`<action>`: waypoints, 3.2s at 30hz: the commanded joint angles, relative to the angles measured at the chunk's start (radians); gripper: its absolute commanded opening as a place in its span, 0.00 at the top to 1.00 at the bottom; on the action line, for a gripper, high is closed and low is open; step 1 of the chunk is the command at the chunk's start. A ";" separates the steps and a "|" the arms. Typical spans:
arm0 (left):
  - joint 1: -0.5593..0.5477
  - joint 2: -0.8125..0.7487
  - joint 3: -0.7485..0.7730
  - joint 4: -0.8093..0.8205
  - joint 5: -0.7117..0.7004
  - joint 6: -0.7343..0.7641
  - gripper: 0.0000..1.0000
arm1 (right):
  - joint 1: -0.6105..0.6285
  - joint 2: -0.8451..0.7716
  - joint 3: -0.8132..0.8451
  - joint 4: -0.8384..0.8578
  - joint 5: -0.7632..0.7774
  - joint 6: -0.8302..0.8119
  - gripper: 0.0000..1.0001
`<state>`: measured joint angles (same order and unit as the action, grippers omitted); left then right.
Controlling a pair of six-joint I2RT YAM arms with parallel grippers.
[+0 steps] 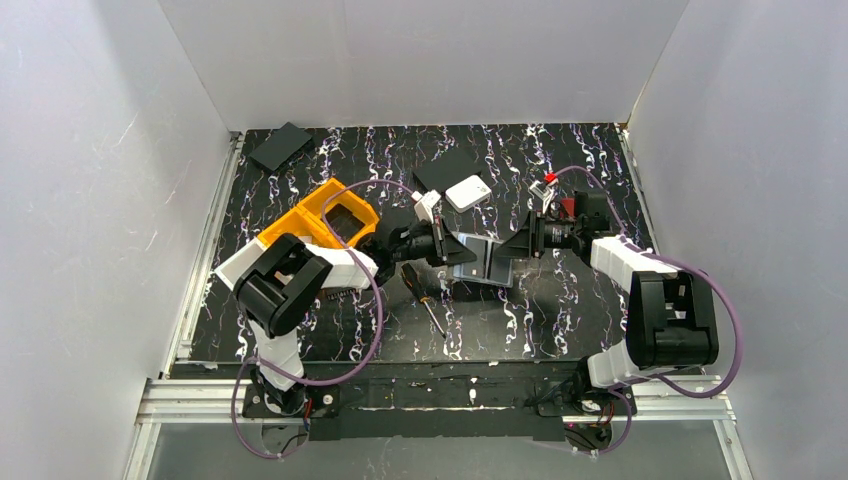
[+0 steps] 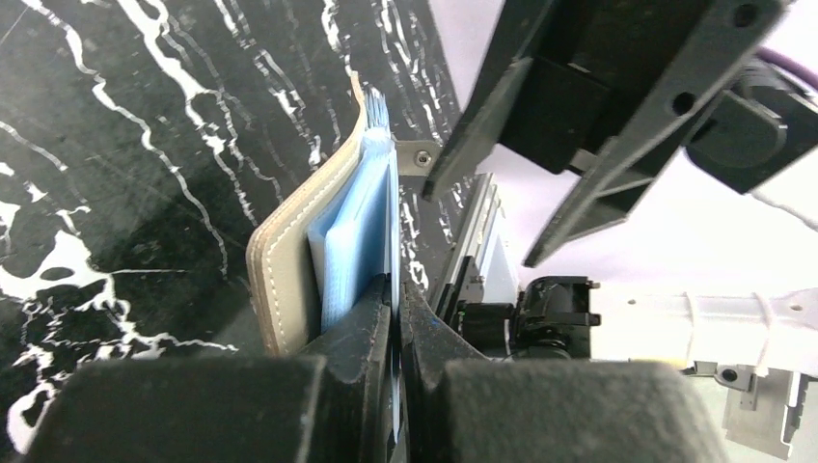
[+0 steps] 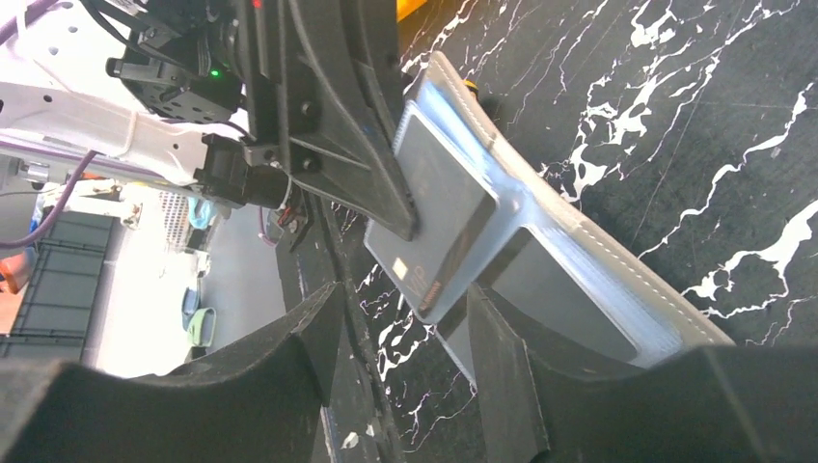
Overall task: Take the credit cards out of the card holder
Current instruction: Remove the credit card from the card holder.
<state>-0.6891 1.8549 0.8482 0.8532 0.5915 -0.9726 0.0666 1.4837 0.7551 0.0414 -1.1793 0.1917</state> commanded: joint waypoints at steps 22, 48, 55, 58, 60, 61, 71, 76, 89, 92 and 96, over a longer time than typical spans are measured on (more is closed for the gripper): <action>-0.033 -0.129 -0.008 0.135 -0.060 -0.032 1.00 | -0.011 -0.049 -0.039 0.200 -0.078 0.177 0.66; -0.063 -0.127 0.002 0.210 -0.100 -0.053 1.00 | -0.016 -0.037 -0.025 0.125 -0.033 0.114 0.56; -0.073 -0.127 0.018 0.211 -0.113 -0.047 1.00 | -0.016 -0.038 -0.024 0.117 -0.025 0.108 0.49; -0.081 -0.119 0.034 0.211 -0.113 -0.048 1.00 | -0.016 -0.033 -0.020 0.120 -0.051 0.113 0.49; -0.087 -0.111 0.045 0.213 -0.113 -0.049 1.00 | -0.016 -0.034 -0.020 0.129 -0.058 0.124 0.50; -0.090 -0.107 0.052 0.213 -0.113 -0.050 1.00 | -0.016 -0.033 -0.022 0.137 -0.061 0.132 0.50; -0.111 -0.071 0.074 0.235 -0.121 -0.068 1.00 | -0.028 -0.015 -0.019 0.187 -0.103 0.191 0.67; -0.112 -0.054 0.064 0.239 -0.129 -0.074 1.00 | -0.040 -0.013 -0.018 0.193 -0.111 0.199 0.80; -0.109 -0.059 0.029 0.227 -0.150 -0.092 0.78 | -0.067 0.006 -0.019 0.196 -0.119 0.194 0.99; -0.100 -0.072 0.014 0.227 -0.147 -0.094 0.76 | -0.069 0.003 -0.020 0.196 -0.119 0.192 0.99; -0.081 -0.094 -0.007 0.227 -0.139 -0.099 0.76 | -0.077 -0.002 -0.023 0.196 -0.117 0.189 0.99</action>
<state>-0.7811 1.8122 0.8577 1.0309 0.4374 -1.0691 0.0010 1.4822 0.7212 0.2024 -1.2774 0.3904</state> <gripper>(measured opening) 0.238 0.074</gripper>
